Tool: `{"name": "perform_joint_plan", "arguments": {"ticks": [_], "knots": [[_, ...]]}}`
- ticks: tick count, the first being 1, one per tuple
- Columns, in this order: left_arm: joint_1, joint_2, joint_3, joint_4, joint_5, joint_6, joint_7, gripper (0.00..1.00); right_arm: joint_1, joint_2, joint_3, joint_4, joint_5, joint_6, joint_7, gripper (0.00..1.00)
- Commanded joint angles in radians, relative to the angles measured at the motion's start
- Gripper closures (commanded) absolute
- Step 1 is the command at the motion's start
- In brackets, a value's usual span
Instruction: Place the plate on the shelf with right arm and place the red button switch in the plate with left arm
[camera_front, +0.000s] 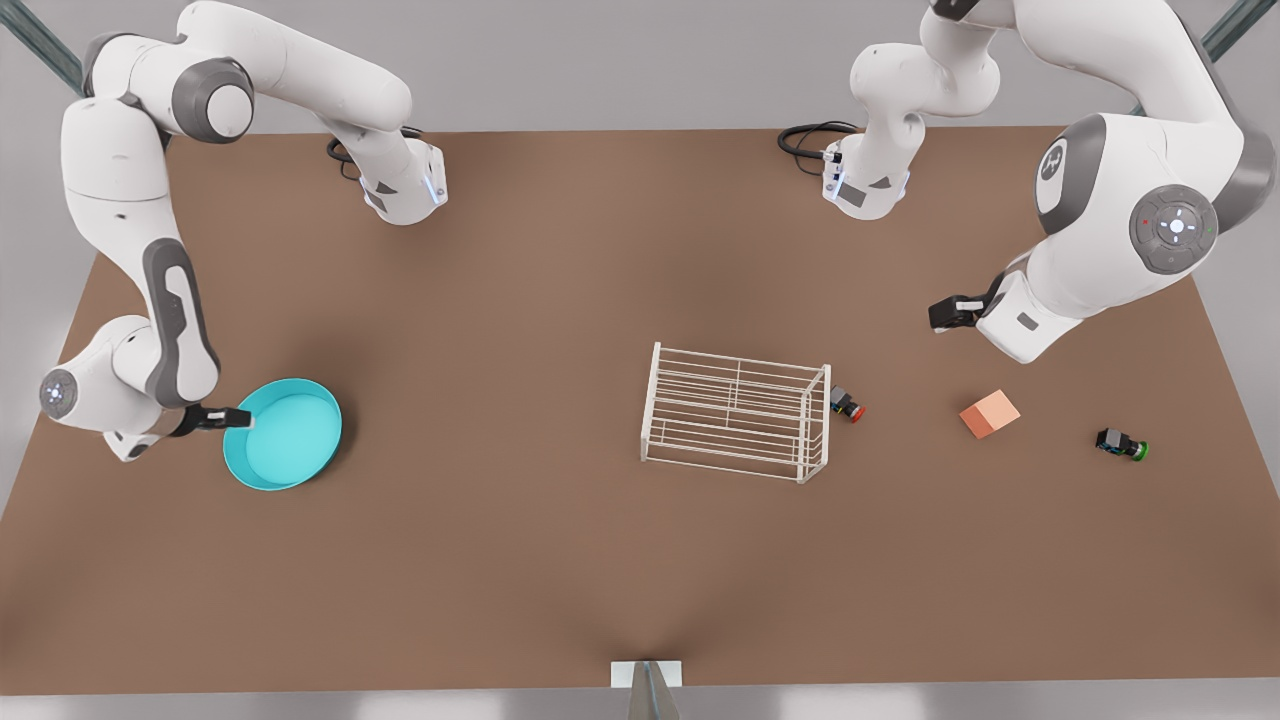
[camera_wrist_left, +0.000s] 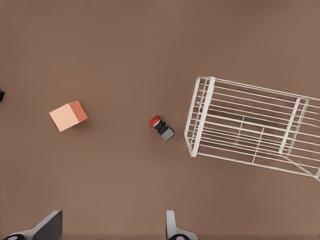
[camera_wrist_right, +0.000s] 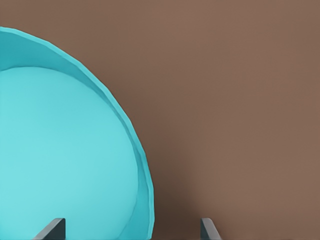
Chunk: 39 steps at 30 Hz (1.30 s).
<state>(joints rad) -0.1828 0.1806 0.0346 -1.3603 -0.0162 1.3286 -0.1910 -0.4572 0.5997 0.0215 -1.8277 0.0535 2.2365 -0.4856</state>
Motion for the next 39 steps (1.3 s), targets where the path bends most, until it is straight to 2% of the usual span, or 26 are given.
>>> {"name": "perform_joint_plan", "arguments": {"ticks": [1, 4, 7, 8, 9, 12, 13, 14, 18, 20, 24, 27, 30, 34, 39], "knots": [[0.000, -0.001, 0.001, 0.001, 0.001, -0.003, -0.005, 0.00, 0.000, 0.003, 0.002, -0.004, 0.022, 0.045, -0.076, 0.00], [0.000, 0.002, 0.001, 0.000, 0.002, -0.003, -0.004, 0.00, 0.002, 0.019, 0.002, -0.001, 0.034, 0.051, -0.076, 0.03], [0.000, 0.002, 0.001, 0.000, 0.002, -0.003, -0.004, 0.00, 0.002, 0.029, 0.006, 0.002, 0.035, 0.049, -0.076, 0.29], [0.000, 0.002, 0.001, 0.001, 0.002, -0.003, -0.005, 0.00, 0.002, 0.028, 0.006, 0.002, 0.035, 0.049, -0.077, 0.35], [0.000, 0.000, -0.001, 0.001, 0.002, -0.003, -0.008, 0.00, 0.002, 0.028, 0.006, 0.002, 0.035, 0.049, -0.079, 0.49], [0.000, -0.001, -0.001, 0.001, 0.002, -0.003, -0.008, 0.00, 0.002, 0.031, 0.006, 0.010, 0.035, 0.048, -0.093, 0.65], [0.000, -0.001, -0.001, 0.001, 0.002, -0.003, -0.008, 0.00, 0.000, 0.028, 0.008, 0.011, 0.035, 0.042, -0.113, 0.76], [0.000, -0.001, -0.001, 0.001, 0.002, -0.003, -0.008, 0.00, 0.000, 0.022, 0.006, 0.016, 0.035, 0.034, -0.123, 0.79], [0.000, 0.000, -0.001, 0.001, 0.002, -0.003, -0.008, 0.00, 0.012, -0.024, 0.035, 0.057, 0.034, -0.084, -0.154, 0.79], [0.000, -0.001, -0.001, 0.001, 0.004, -0.003, -0.008, 0.00, 0.012, -0.024, 0.101, 0.111, 0.035, -0.178, -0.143, 0.79], [0.000, 0.000, 0.001, 0.001, 0.007, -0.002, -0.008, 0.00, 0.061, -0.017, 0.285, 0.231, 0.081, -0.334, -0.082, 0.79], [0.008, 0.008, 0.007, 0.001, 0.007, 0.000, -0.010, 0.00, 0.202, -0.015, 0.301, 0.300, 0.224, -0.367, -0.024, 0.79], [0.016, 0.008, 0.007, 0.000, 0.005, 0.001, -0.008, 0.00, 0.265, -0.011, 0.387, 0.350, 0.273, -0.367, 0.097, 0.79], [0.020, 0.007, 0.005, 0.007, 0.007, -0.005, -0.008, 0.00, 0.414, 0.011, 0.397, 0.470, 0.308, -0.370, 0.326, 0.79], [0.016, -0.004, 0.005, 0.001, 0.018, -0.002, -0.008, 0.00, 0.630, 0.160, 0.387, 0.731, 0.313, -0.351, 0.645, 0.79]]}}
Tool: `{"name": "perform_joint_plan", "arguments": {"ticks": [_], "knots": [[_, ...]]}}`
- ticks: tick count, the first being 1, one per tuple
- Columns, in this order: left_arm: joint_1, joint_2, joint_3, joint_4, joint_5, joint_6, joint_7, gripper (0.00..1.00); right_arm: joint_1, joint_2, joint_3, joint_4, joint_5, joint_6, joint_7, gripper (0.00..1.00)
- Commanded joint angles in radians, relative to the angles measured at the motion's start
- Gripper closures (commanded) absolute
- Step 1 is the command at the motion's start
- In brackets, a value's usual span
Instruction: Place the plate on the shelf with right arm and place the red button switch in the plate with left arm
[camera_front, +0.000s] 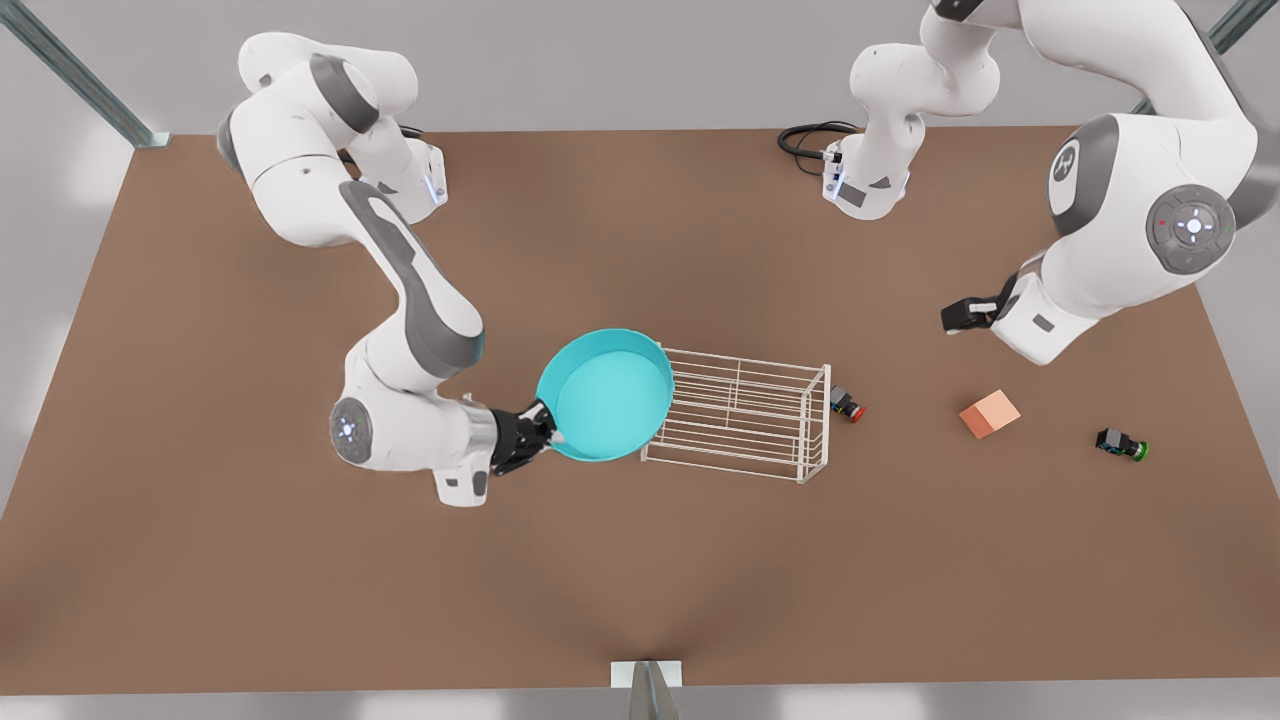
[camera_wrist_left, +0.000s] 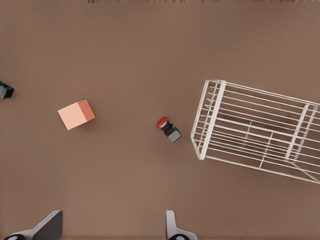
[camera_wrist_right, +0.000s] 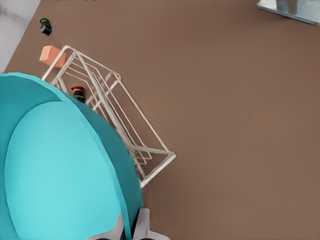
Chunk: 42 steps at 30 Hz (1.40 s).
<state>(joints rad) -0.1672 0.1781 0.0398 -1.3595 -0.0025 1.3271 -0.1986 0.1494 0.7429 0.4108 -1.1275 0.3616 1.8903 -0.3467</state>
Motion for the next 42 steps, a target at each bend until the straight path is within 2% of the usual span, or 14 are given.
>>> {"name": "perform_joint_plan", "arguments": {"ticks": [1, 8, 11, 13, 15, 19, 23, 24, 28, 32, 35, 39, 41, 42], "knots": [[-0.002, 0.000, 0.000, 0.000, 0.006, 0.000, -0.001, 0.00, 0.058, 0.036, -0.003, 0.058, 0.005, 0.022, 0.566, 0.79], [-0.003, 0.006, 0.000, 0.000, 0.004, 0.004, -0.004, 0.00, 0.216, 0.180, -0.013, 0.155, -0.001, 0.256, 0.692, 0.79], [-0.003, 0.027, 0.002, -0.044, 0.002, 0.044, -0.007, 0.00, 0.285, 0.231, -0.061, 0.193, -0.003, 0.308, 0.692, 0.79], [-0.020, 0.037, 0.002, -0.162, 0.001, 0.225, -0.177, 0.00, 0.305, 0.246, -0.066, 0.198, -0.004, 0.325, 0.692, 0.79], [-0.017, 0.078, 0.003, -0.203, -0.001, 0.320, -0.194, 0.00, 0.323, 0.251, -0.066, 0.198, -0.006, 0.345, 0.690, 0.79], [-0.018, 0.112, 0.018, -0.443, -0.005, 0.675, -0.461, 0.00, 0.337, 0.254, -0.060, 0.198, -0.004, 0.345, 0.681, 0.79], [-0.012, 0.149, 0.054, -0.532, -0.131, 0.831, -0.597, 0.00, 0.338, 0.245, -0.053, 0.181, 0.002, 0.331, 0.677, 0.79], [-0.012, 0.150, 0.075, -0.555, -0.197, 0.865, -0.597, 0.00, 0.340, 0.243, -0.052, 0.175, -0.001, 0.328, 0.678, 0.00], [-0.028, 0.159, 0.075, -0.676, -0.272, 0.959, -0.641, 0.00, 0.358, 0.236, -0.061, 0.178, -0.056, 0.285, 0.678, 0.00], [-0.034, 0.198, 0.075, -0.688, -0.318, 0.983, -0.613, 0.00, 0.352, 0.191, -0.059, 0.178, -0.063, 0.245, 0.675, 0.00], [-0.035, 0.205, 0.075, -0.713, -0.323, 0.983, -0.614, 0.00, 0.297, 0.080, -0.060, 0.114, -0.118, 0.170, 0.675, 0.00], [-0.063, 0.227, 0.074, -0.740, -0.346, 0.998, -0.596, 0.00, 0.049, -0.054, -0.060, 0.081, -0.273, -0.234, 0.463, 0.00], [-0.072, 0.230, 0.074, -0.751, -0.358, 1.021, -0.597, 0.00, -0.013, -0.074, -0.061, 0.081, -0.303, -0.316, 0.396, 0.00], [-0.078, 0.244, 0.074, -0.754, -0.389, 1.046, -0.597, 0.00, -0.030, -0.083, -0.060, 0.081, -0.398, -0.347, 0.388, 0.00]]}}
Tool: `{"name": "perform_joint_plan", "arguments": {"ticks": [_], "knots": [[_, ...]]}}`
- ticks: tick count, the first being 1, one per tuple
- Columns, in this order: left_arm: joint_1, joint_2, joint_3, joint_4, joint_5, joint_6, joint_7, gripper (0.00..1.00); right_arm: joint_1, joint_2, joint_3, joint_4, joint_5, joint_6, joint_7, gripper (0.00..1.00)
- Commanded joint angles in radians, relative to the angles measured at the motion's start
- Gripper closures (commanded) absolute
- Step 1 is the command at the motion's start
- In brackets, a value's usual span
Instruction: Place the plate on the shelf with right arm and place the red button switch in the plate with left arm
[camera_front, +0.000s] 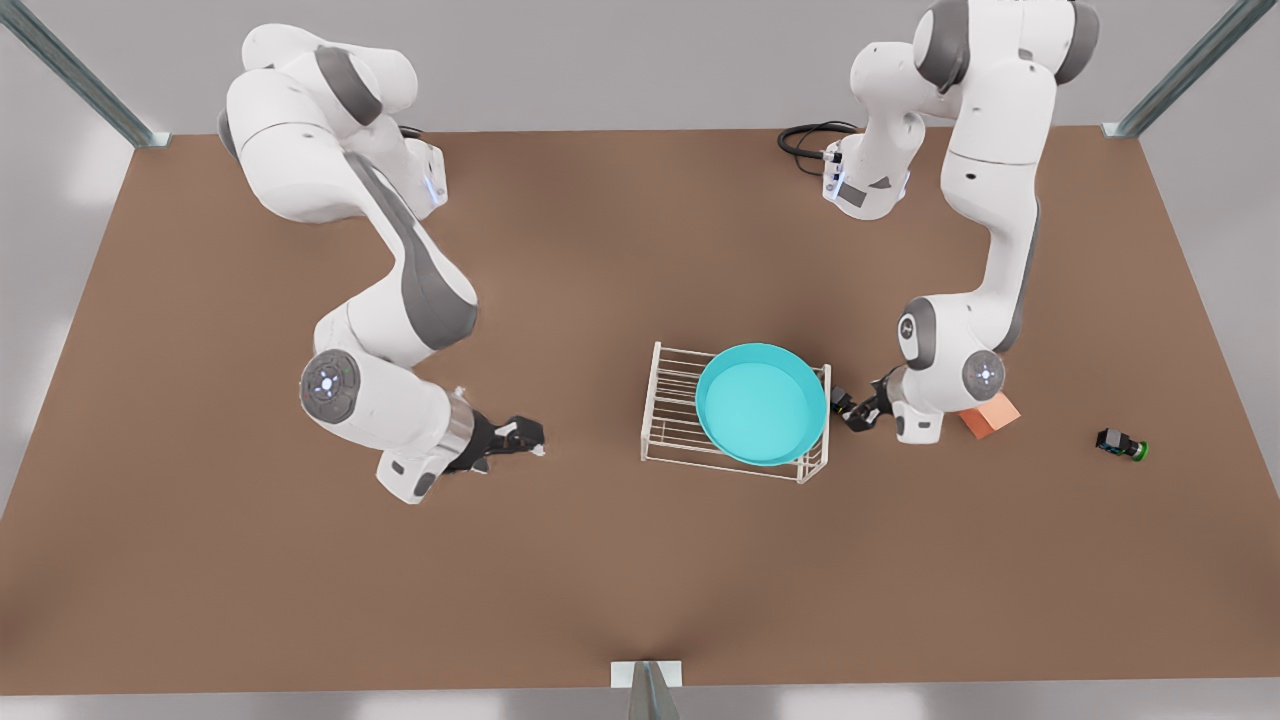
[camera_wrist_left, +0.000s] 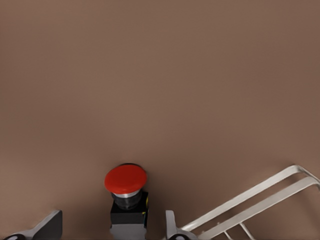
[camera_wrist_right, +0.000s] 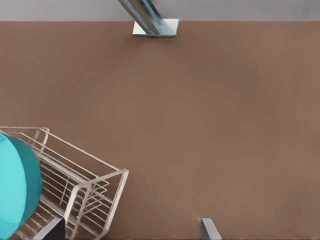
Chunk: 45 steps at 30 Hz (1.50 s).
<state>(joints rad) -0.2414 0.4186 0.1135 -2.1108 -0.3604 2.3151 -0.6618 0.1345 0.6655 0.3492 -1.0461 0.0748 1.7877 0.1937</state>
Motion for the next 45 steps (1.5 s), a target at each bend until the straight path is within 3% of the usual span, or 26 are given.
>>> {"name": "perform_joint_plan", "arguments": {"ticks": [1, 3, 8, 10, 20, 22, 24, 32, 33, 37, 45], "knots": [[-0.004, 0.011, 0.000, -0.006, -0.034, 0.067, -0.134, 0.00, -0.032, -0.026, -0.001, 0.000, -0.180, -0.303, -0.189, 0.00], [-0.004, 0.019, 0.000, -0.006, -0.038, 0.070, -0.133, 0.00, -0.067, -0.081, -0.036, -0.009, -0.217, -0.363, -0.336, 0.00], [-0.004, 0.038, -0.001, -0.009, -0.063, 0.086, -0.131, 0.00, -0.067, -0.441, -0.223, -0.343, -0.237, -0.364, -0.332, 0.00], [-0.004, 0.040, -0.001, -0.012, -0.063, 0.084, -0.113, 0.00, -0.069, -0.520, -0.230, -0.416, -0.230, -0.370, -0.333, 0.00], [-0.026, 0.083, -0.001, -0.018, -0.063, 0.127, -0.111, 0.02, -0.070, -0.541, -0.230, -0.431, -0.222, -0.383, -0.332, 0.00], [-0.026, 0.077, -0.001, -0.018, -0.066, 0.124, -0.113, 0.12, -0.070, -0.540, -0.230, -0.431, -0.222, -0.383, -0.332, 0.00], [-0.026, 0.060, -0.001, -0.018, -0.066, 0.112, -0.113, 0.41, -0.070, -0.538, -0.230, -0.431, -0.221, -0.383, -0.333, 0.00], [-0.024, 0.066, -0.003, -0.018, -0.064, 0.118, -0.110, 0.41, -0.070, -0.529, -0.230, -0.430, -0.222, -0.389, -0.335, 0.00], [-0.024, 0.068, -0.003, -0.018, -0.064, 0.119, -0.110, 0.52, -0.069, -0.529, -0.230, -0.430, -0.222, -0.392, -0.335, 0.00], [-0.024, 0.065, -0.003, -0.017, -0.066, 0.116, -0.111, 0.64, -0.069, -0.523, -0.230, -0.426, -0.222, -0.396, -0.333, 0.00], [-0.013, 0.054, 0.035, 0.074, -0.051, 0.069, -0.108, 0.71, -0.066, -0.521, -0.225, -0.417, -0.224, -0.396, -0.332, 0.00]]}}
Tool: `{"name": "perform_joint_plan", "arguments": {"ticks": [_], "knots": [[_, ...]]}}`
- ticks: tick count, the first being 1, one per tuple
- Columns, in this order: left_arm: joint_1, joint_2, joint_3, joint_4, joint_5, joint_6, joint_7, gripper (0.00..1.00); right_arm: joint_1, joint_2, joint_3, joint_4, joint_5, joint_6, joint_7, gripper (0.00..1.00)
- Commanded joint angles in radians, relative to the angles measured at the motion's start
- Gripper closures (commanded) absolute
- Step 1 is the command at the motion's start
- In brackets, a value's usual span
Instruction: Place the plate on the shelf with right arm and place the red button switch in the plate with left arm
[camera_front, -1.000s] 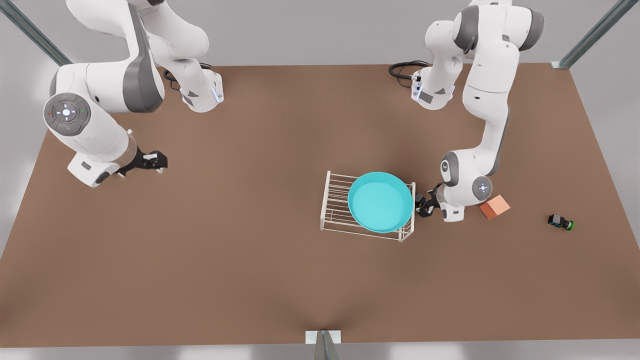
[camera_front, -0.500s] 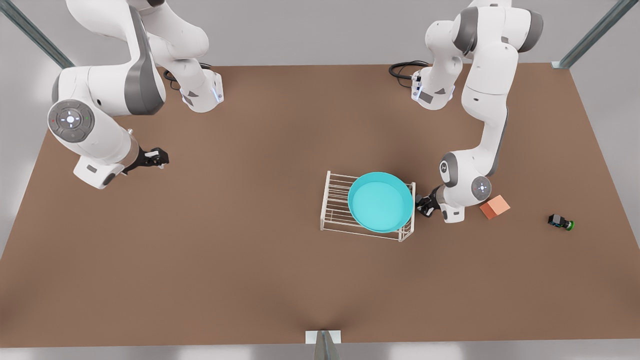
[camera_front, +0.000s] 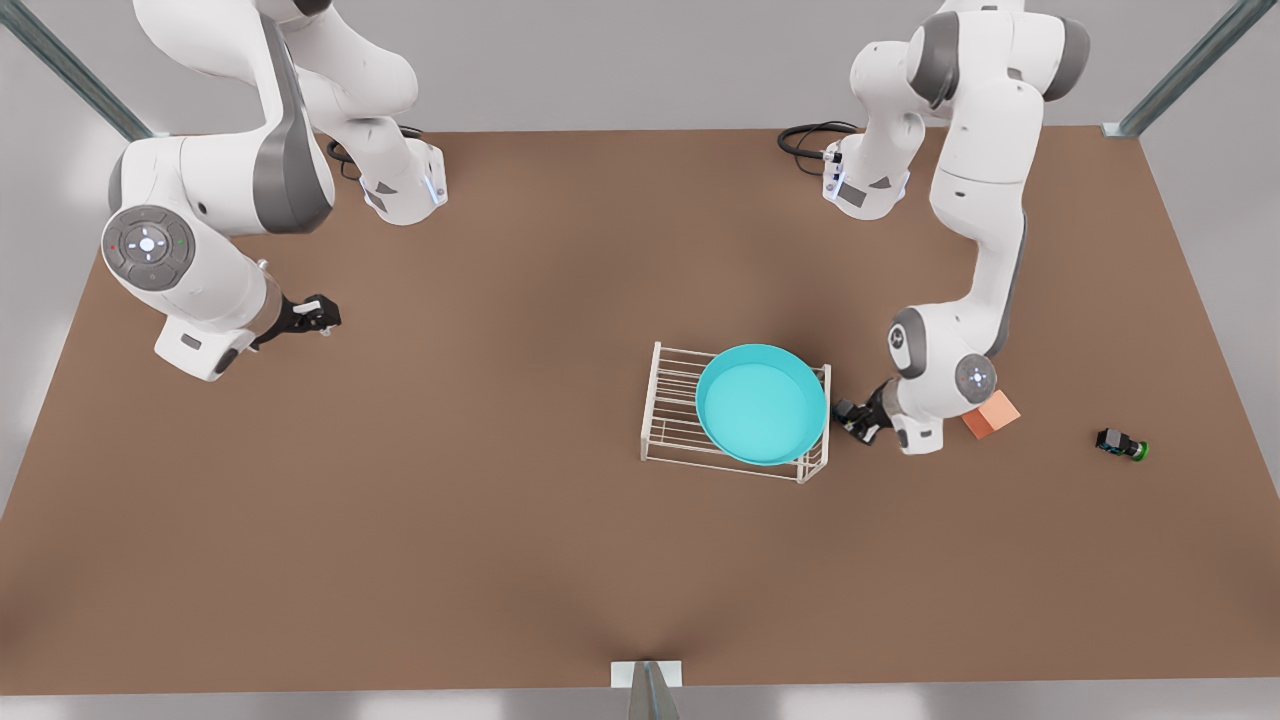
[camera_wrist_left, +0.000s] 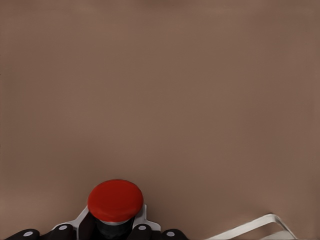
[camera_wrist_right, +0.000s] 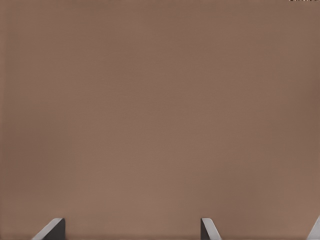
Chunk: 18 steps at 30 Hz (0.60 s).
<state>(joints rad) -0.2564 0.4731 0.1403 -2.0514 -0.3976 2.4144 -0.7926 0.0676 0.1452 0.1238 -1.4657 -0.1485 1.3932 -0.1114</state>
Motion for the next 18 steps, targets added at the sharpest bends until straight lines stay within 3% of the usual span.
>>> {"name": "perform_joint_plan", "arguments": {"ticks": [1, 5, 8, 10, 15, 18], "knots": [[0.003, -0.001, 0.028, 0.052, -0.013, -0.092, 0.021, 0.71, 0.001, -0.001, 0.000, 0.002, 0.000, -0.002, -0.027, 0.00], [0.012, -0.010, 0.082, 0.292, 0.048, -0.434, -0.158, 0.71, 0.001, -0.001, 0.002, 0.004, 0.000, -0.002, -0.027, 0.00], [-0.015, -0.039, 0.059, 0.419, 0.132, -0.610, -0.333, 0.71, 0.001, -0.001, 0.005, 0.004, 0.001, -0.002, -0.027, 0.00], [-0.037, -0.041, -0.001, 0.456, 0.134, -0.614, -0.448, 0.71, 0.001, -0.001, 0.005, 0.004, 0.003, -0.002, -0.027, 0.00], [-0.123, -0.074, -0.034, 0.459, 0.171, -0.620, -0.510, 0.71, 0.000, -0.015, -0.006, 0.001, -0.005, -0.002, -0.021, 0.00], [-0.178, -0.057, -0.068, 0.459, 0.169, -0.525, -0.590, 0.71, -0.003, -0.013, -0.027, 0.001, -0.006, -0.002, -0.031, 0.00]]}}
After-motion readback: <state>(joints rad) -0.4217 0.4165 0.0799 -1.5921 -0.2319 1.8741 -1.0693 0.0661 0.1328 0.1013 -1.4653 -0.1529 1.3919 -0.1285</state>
